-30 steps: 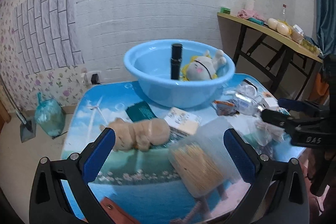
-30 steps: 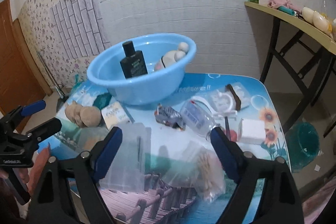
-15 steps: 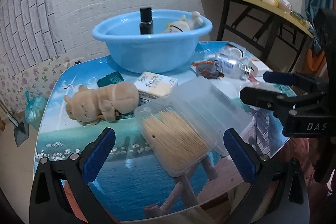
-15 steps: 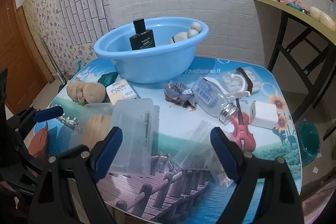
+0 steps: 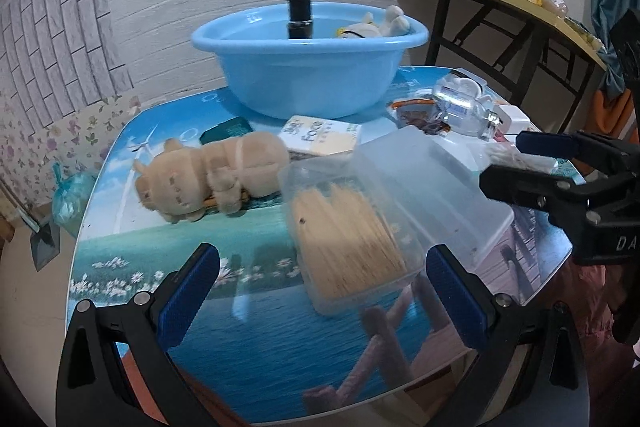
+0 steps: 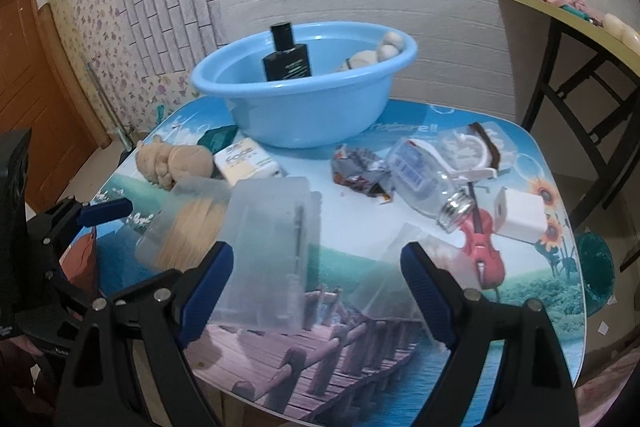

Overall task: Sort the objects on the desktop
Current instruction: 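Withdraw both grippers from basin back over the table items, then grasp clear toothpick box with left gripper while right gripper grasps clear plastic case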

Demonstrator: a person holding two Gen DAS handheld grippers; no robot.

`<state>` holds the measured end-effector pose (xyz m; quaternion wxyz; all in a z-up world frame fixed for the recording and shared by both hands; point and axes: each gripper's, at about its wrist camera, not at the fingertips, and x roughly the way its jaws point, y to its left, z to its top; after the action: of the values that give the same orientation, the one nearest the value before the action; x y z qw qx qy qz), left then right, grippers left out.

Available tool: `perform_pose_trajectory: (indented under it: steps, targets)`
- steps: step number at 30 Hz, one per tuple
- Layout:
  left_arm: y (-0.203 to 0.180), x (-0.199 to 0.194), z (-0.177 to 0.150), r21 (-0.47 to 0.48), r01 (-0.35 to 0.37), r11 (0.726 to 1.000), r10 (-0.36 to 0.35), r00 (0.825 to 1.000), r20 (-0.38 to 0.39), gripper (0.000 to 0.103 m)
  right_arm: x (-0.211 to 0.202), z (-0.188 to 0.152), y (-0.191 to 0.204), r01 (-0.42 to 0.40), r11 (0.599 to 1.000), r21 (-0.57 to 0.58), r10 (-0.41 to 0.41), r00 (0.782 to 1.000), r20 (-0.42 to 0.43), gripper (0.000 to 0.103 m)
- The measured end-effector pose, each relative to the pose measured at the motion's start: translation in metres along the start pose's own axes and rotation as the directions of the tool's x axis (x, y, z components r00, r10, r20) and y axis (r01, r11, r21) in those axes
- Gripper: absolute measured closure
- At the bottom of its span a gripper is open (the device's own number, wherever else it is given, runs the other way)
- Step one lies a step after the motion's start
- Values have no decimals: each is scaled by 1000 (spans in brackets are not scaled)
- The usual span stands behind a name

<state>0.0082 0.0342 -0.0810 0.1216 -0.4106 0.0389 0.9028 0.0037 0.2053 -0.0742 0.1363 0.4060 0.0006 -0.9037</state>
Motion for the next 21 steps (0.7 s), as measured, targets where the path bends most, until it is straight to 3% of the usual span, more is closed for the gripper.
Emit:
perform_pose_trajectory:
  steps: [16,19,21]
  targets:
    - [2,-2,-6,15,-3,1000,3,1000,1,0,15,-9,18,-83,996,-16,82,994,-69,17]
    - [2,-2,-6,15,-2,1000,2,1000,-1,0,18,-10,15,-122,992,-9,121,989,-87,38]
    - [2,-1,-6,12,-1,1000,1,1000,-3,0,18,-10,14,-127,992,-4,126,988,-89,43]
